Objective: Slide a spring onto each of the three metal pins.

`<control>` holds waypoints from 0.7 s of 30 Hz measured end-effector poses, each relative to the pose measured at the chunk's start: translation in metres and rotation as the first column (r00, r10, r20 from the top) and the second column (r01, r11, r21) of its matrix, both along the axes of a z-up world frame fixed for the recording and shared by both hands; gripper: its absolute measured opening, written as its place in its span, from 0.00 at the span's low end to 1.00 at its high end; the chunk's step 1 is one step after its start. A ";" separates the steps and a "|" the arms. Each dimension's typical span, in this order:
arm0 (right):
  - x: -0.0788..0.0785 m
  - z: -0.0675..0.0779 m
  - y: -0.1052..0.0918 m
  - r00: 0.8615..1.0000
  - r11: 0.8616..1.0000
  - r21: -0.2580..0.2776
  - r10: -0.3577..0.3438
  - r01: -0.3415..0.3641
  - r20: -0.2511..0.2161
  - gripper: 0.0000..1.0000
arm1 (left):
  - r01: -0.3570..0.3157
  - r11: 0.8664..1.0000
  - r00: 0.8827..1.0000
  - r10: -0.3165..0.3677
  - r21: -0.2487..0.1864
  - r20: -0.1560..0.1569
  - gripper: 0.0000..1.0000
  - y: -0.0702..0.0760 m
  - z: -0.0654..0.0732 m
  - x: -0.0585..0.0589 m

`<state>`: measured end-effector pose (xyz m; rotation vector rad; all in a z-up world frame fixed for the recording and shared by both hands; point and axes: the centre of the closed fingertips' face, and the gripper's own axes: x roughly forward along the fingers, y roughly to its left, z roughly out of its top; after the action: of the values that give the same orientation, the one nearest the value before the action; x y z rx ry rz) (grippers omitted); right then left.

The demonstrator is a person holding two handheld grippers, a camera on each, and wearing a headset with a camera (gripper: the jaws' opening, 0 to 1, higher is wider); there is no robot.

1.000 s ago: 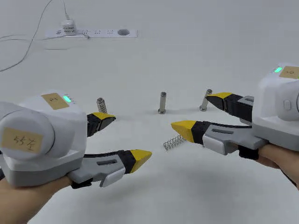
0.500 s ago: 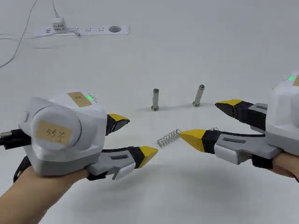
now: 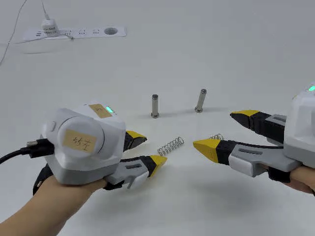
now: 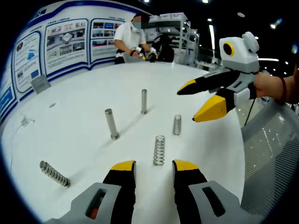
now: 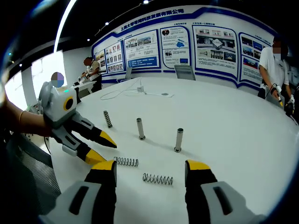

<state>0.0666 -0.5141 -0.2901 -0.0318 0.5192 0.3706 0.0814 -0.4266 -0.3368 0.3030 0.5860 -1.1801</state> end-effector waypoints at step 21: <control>-0.001 -0.009 -0.001 0.999 1.000 0.011 -0.020 0.020 -0.025 0.59 | 0.025 1.000 0.999 -0.026 -0.003 -0.041 0.12 -0.012 -0.010 -0.004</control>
<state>0.0655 -0.5153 -0.2987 -0.0107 0.5420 0.3545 0.0779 -0.4387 -0.3473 0.2851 0.6179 -1.2140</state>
